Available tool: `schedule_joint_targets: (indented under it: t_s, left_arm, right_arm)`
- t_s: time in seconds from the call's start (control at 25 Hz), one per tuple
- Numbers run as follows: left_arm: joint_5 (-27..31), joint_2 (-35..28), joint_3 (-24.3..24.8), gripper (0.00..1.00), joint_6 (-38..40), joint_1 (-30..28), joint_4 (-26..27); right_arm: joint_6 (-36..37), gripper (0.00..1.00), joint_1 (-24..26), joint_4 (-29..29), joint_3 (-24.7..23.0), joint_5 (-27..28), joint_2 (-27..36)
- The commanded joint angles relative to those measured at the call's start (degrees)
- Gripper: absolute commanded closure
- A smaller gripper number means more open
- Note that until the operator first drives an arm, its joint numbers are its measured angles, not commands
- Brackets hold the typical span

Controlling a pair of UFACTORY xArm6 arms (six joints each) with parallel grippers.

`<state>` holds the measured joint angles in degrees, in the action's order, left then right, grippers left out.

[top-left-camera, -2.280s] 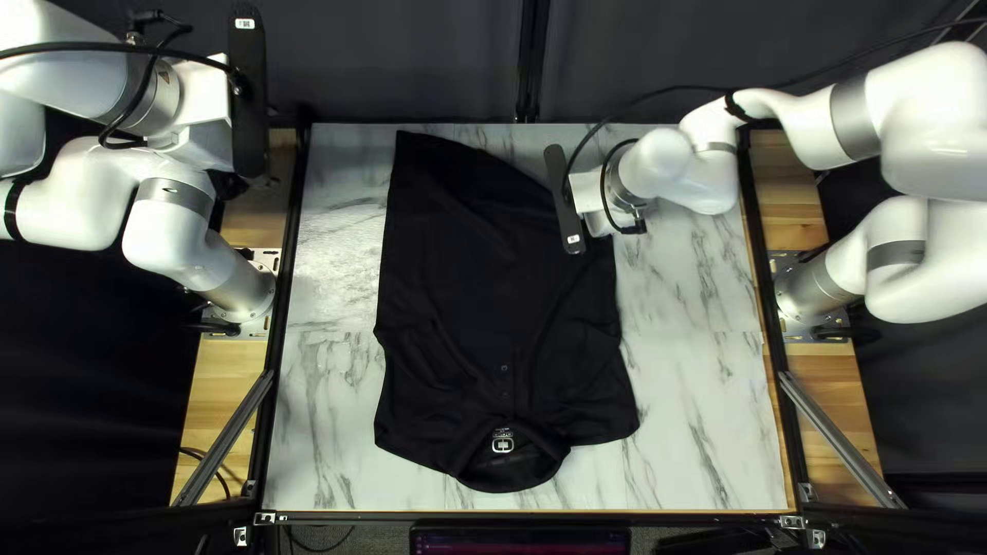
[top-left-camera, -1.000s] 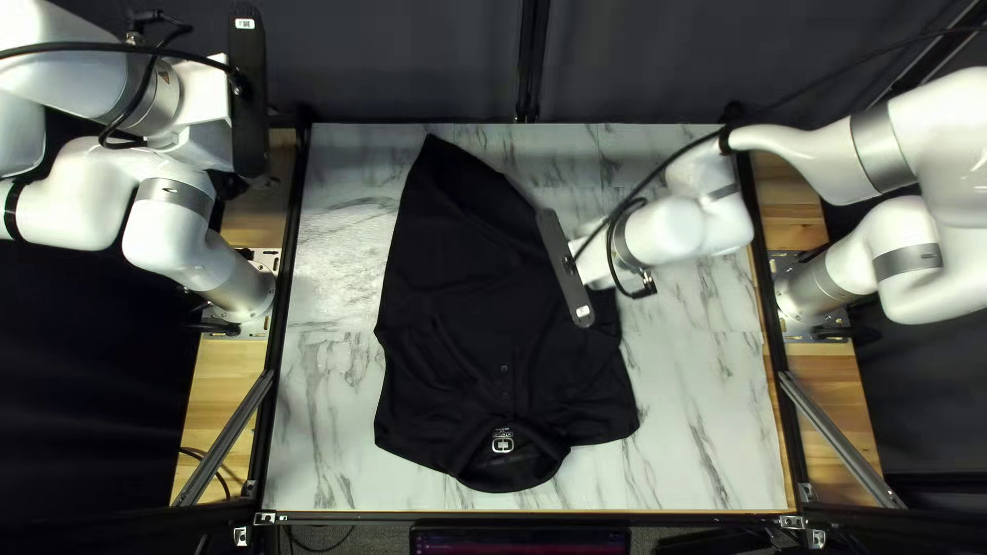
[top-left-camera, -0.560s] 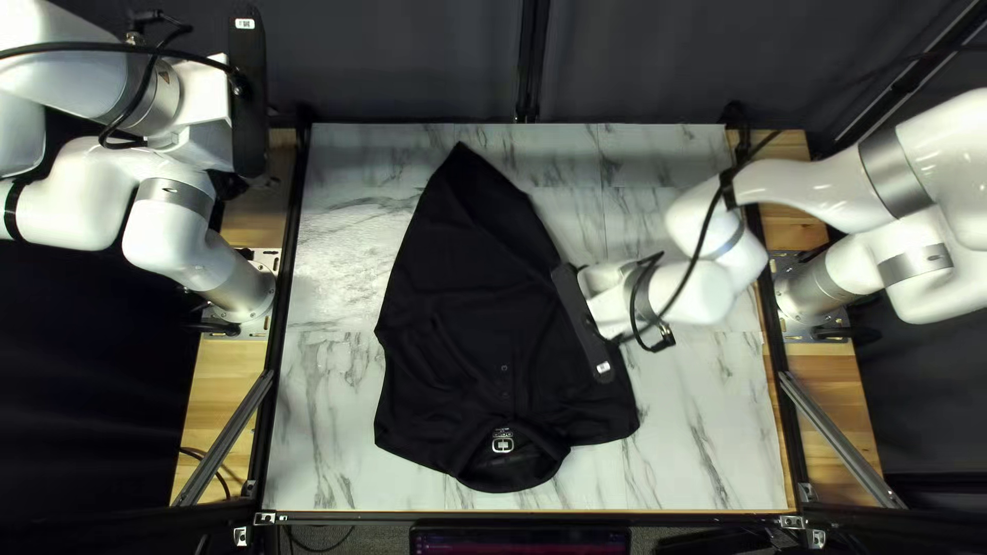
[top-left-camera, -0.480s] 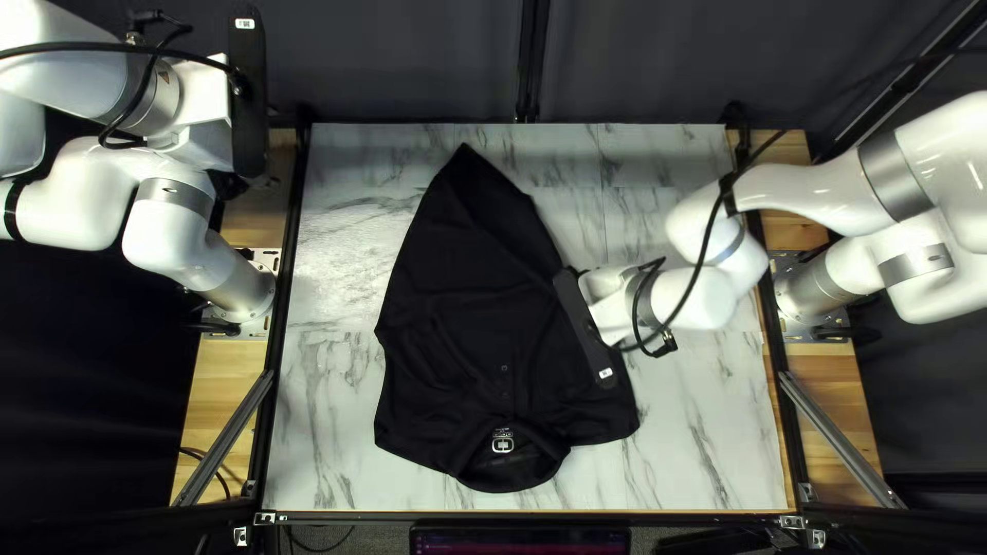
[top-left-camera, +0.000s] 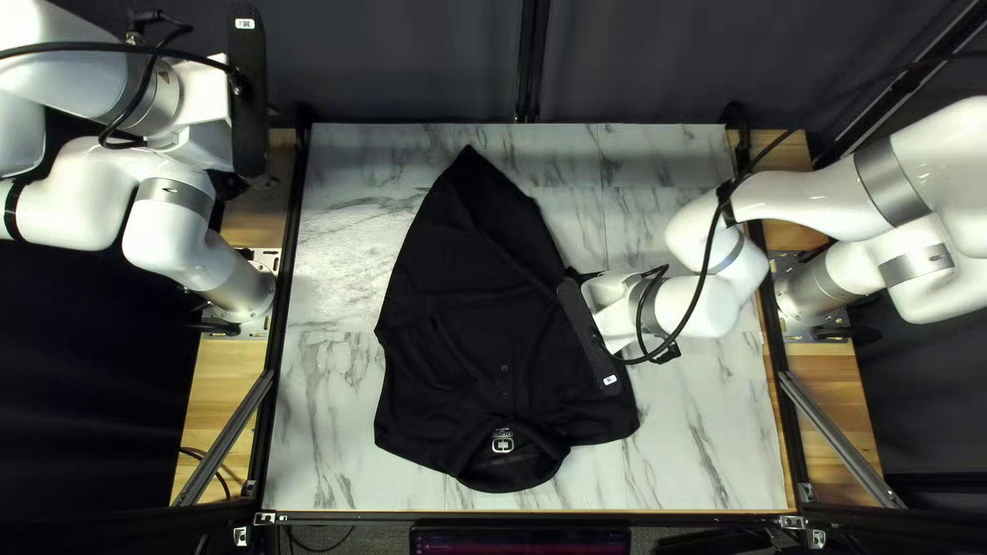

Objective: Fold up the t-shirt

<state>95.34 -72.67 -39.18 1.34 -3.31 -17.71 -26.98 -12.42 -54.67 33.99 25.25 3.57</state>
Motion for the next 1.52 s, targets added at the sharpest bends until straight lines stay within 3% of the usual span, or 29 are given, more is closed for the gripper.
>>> schedule_joint_targets:
  t_s: [0.04, 0.24, 0.56, 1.04, 1.24, 1.28, 1.32, 1.36, 1.52]
  left_arm:
    - [0.0, 0.0, 0.0, 0.0, 0.0, 0.0, 0.0]
    - [0.0, 0.0, 0.0, 0.0, 0.0, 0.0, 0.0]
    - [0.0, 0.0, 0.0, 0.0, 0.0, 0.0, 0.0]
    - [0.0, 0.0, 0.0, 0.0, 0.0, 0.0, 0.0]
    - [0.0, 0.0, 0.0, 0.0, 0.0, 0.0, 0.0]
    - [0.0, 0.0, 0.0, 0.0, 0.0, 0.0, 0.0]
    - [0.0, 0.0, 0.0, 0.0, 0.0, 0.0, 0.0]
    - [0.0, 0.0, 0.0, 0.0, 0.0, 0.0, 0.0]
    - [0.0, 0.0, 0.0, 0.0, 0.0, 0.0, 0.0]
  right_arm:
    - [-1.91, 1.0, -5.23, -0.81, 2.49, 4.72, -0.59]
    - [-9.18, 1.0, -11.12, -6.64, 3.44, 8.83, -1.7]
    - [-19.36, 1.0, -14.39, -16.48, 5.18, 7.06, -8.35]
    - [-23.91, 1.0, -19.28, -17.8, 4.3, 5.46, -10.54]
    - [-25.15, 1.0, -17.73, -19.5, 4.42, 2.21, -12.49]
    - [-25.15, 0.95, -17.25, -19.71, 4.38, 1.56, -12.61]
    - [-25.09, 0.13, -17.0, -19.75, 4.37, 1.22, -12.61]
    - [-24.74, 0.0, -16.73, -19.5, 4.15, 0.8, -12.28]
    - [-19.79, 0.0, -16.31, -14.94, 2.27, 1.24, -7.92]
